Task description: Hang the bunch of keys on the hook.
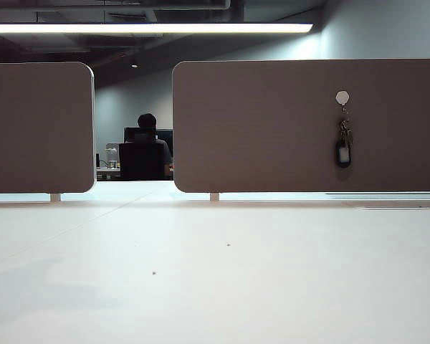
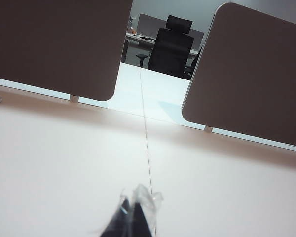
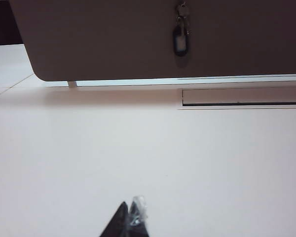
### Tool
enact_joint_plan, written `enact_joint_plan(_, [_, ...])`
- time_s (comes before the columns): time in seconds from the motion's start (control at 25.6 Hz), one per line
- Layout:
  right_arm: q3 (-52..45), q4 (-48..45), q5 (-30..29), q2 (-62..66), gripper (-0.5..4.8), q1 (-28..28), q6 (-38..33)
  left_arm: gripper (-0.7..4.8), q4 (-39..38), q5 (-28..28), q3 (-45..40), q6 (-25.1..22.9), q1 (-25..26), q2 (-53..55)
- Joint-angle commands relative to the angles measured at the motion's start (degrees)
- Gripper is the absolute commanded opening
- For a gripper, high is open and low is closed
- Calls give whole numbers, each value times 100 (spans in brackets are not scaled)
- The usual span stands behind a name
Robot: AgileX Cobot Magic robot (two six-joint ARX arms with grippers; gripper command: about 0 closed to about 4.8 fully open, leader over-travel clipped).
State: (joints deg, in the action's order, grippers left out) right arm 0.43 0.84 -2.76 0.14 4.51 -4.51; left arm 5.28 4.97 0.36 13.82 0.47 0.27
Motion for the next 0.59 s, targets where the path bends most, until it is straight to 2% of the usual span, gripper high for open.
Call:
enact_joint_plan(0.04, [-26,-87,-13,-11,-1,22,0,-5,35,22,15,9,15,0])
enact_joint_plan(0.2, [-26,-85,-13,-11,-1,22,0,-5,83,17,15,-61,15,0])
enact_joint_plan(0.43, [-26,-85,-13,-11,-1,-4,0,-5,398,0,17,-1003,15,0])
enact_joint_plan(0.59, [-26,-74,-63,-11,-1,-136,0,-5,450,0,15,-1043,17,0])
